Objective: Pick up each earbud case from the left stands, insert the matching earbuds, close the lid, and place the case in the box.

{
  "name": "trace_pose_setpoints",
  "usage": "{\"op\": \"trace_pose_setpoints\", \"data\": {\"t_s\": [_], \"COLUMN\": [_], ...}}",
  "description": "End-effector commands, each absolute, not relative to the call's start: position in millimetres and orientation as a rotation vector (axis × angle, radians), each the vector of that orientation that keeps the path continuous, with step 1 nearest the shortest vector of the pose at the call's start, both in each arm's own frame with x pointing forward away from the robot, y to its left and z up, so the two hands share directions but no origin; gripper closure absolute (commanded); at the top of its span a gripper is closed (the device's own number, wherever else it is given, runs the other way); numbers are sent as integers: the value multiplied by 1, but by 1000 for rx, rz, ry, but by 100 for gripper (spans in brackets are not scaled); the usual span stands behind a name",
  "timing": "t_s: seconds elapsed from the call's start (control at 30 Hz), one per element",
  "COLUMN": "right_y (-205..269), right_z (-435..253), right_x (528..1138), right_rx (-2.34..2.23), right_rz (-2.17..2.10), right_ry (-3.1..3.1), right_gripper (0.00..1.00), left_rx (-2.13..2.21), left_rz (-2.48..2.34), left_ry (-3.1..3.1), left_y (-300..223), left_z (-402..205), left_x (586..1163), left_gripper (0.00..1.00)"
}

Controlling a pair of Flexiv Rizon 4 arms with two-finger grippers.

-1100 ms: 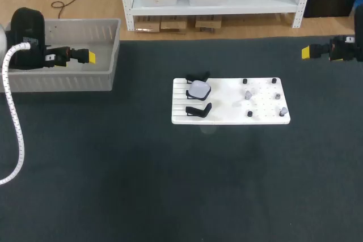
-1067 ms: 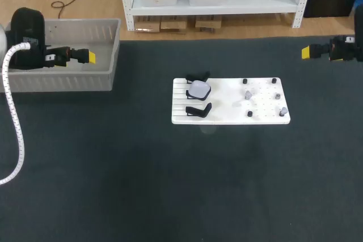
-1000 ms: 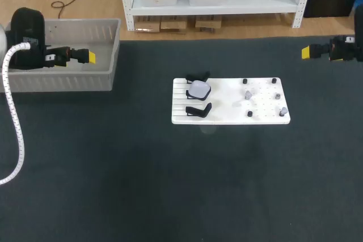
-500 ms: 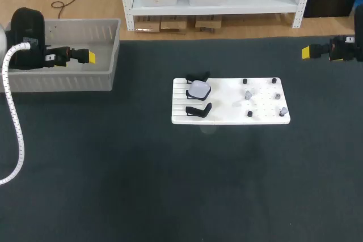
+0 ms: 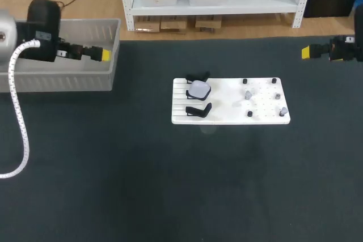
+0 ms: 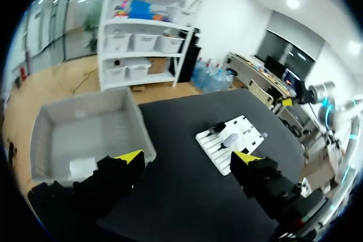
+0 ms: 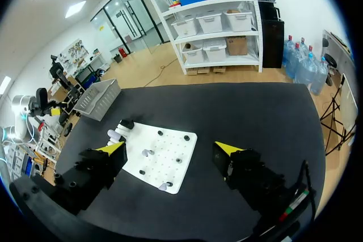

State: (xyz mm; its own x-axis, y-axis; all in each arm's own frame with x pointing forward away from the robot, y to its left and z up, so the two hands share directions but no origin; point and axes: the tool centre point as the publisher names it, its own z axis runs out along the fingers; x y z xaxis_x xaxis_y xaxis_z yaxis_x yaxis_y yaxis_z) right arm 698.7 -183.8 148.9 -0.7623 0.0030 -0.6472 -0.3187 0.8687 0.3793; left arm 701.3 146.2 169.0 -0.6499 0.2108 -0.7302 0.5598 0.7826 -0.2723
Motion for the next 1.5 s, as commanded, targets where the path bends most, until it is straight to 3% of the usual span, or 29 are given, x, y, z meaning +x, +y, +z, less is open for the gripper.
{"op": "trace_pose_setpoints", "data": {"t_s": [0.03,0.7,1.5], "right_y": [-184,-184,-184], "right_z": [149,149,149], "right_x": [698,698,698], "right_rx": [-226,-226,-226], "right_rz": [627,627,627], "right_ry": [2370,2370,2370], "right_gripper": [0,0,0], "left_rx": [719,1421,1661], "left_rz": [-767,-779,-928], "left_ry": [2145,1783,1639], "left_y": [141,78,32], "left_z": [166,171,89], "left_x": [709,708,714], "left_gripper": [0,0,0]}}
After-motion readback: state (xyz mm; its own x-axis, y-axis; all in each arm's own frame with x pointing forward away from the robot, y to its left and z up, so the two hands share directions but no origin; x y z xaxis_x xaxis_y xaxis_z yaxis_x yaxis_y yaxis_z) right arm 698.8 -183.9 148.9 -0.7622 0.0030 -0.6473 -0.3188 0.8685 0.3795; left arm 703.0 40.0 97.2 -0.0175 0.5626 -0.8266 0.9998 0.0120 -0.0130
